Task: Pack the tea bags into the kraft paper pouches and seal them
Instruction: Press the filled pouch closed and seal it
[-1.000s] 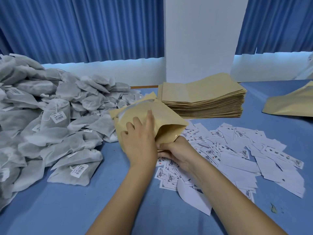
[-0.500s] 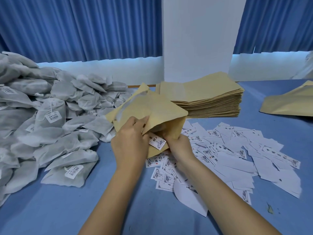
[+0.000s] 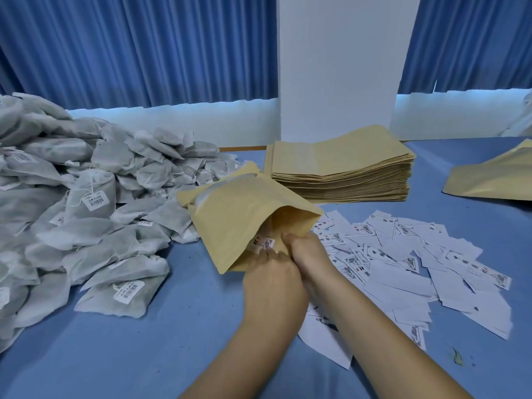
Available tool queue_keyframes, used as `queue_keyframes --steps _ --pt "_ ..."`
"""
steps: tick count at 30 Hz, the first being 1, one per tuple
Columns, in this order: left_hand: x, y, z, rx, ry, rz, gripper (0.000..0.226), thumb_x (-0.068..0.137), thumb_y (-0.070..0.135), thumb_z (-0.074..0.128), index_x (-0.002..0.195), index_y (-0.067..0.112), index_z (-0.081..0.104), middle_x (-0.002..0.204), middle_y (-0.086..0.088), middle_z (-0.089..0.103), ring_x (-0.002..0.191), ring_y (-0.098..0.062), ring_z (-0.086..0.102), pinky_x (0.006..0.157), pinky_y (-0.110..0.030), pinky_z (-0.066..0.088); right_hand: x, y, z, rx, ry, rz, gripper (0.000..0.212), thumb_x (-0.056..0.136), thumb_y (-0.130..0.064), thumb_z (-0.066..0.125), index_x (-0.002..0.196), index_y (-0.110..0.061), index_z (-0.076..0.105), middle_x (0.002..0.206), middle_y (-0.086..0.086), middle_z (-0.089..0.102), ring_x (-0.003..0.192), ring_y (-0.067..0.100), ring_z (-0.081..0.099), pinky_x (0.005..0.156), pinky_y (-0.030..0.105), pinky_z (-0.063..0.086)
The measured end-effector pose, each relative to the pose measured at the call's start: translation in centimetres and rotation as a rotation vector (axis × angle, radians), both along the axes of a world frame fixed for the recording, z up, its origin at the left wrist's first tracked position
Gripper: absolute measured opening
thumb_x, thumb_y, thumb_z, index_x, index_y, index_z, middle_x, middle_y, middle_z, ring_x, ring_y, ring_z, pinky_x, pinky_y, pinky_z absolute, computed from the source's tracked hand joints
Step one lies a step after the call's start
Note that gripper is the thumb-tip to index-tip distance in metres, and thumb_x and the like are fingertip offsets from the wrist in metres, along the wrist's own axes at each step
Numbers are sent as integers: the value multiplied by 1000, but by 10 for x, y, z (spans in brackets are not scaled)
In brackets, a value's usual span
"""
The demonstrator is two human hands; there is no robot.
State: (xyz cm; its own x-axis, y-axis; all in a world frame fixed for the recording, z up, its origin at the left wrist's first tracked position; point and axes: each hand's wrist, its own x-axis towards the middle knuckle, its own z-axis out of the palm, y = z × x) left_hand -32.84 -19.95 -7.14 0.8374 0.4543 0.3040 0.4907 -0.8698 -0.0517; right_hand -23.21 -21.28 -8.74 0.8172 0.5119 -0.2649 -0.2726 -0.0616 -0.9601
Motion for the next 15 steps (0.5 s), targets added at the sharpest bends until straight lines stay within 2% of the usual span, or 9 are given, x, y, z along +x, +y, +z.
queue_keyframes --steps 1,2,4,6,9,11,13,14,15 --pt "6 3 -6 25 47 16 37 84 19 56 118 4 56 117 -15 59 107 -22 58 83 -28 45 1 0 1 14 54 14 11 94 -15 53 86 -8 54 76 11 56 66 23 56 61 30 44" --pt "11 6 -8 8 85 25 45 89 15 47 132 3 43 129 -15 51 118 -25 51 93 -31 41 1 -1 3 24 85 29 9 94 -12 52 86 -7 54 76 11 55 68 24 54 62 30 42" --pt "20 14 -5 -27 135 72 57 92 15 43 144 1 24 141 -15 39 124 -26 46 94 -31 39 3 -1 3 29 83 29 9 92 -8 50 84 -8 52 74 12 47 67 24 45 58 29 31" --pt "29 24 6 -157 146 126 54 94 18 41 144 4 23 142 -12 37 124 -25 46 91 -31 39 2 -3 3 35 54 25 18 91 -5 49 74 -11 48 64 9 41 55 21 38 51 27 24" --pt "35 32 15 -288 155 157 42 94 13 43 135 7 36 133 -10 48 120 -25 51 89 -30 42 0 -5 3 4 -8 15 24 88 -1 49 67 -14 45 55 5 42 45 17 37 43 22 24" --pt "27 21 18 -166 121 99 35 92 10 47 126 8 46 122 -7 57 108 -21 59 72 -24 42 0 -6 3 7 -13 7 20 88 -2 50 71 -13 46 61 7 43 53 19 40 49 25 25" --pt "12 4 22 25 -46 -25 24 73 13 70 97 13 65 89 0 66 78 -14 65 46 -20 27 4 -7 5 10 -26 -26 26 86 -1 51 66 -14 43 60 6 39 55 18 36 53 28 24" --pt "6 -2 23 90 -153 -91 25 56 14 81 78 14 68 73 1 64 65 -14 62 42 -20 22 5 -8 5 16 -25 -35 27 85 1 51 64 -14 42 61 5 37 55 18 35 53 27 24" --pt "3 -2 23 155 -312 -147 28 47 10 83 70 14 68 70 -1 62 66 -18 59 44 -23 29 5 -8 5 30 -19 -37 25 83 2 51 65 -13 44 62 6 39 54 19 37 50 25 26"
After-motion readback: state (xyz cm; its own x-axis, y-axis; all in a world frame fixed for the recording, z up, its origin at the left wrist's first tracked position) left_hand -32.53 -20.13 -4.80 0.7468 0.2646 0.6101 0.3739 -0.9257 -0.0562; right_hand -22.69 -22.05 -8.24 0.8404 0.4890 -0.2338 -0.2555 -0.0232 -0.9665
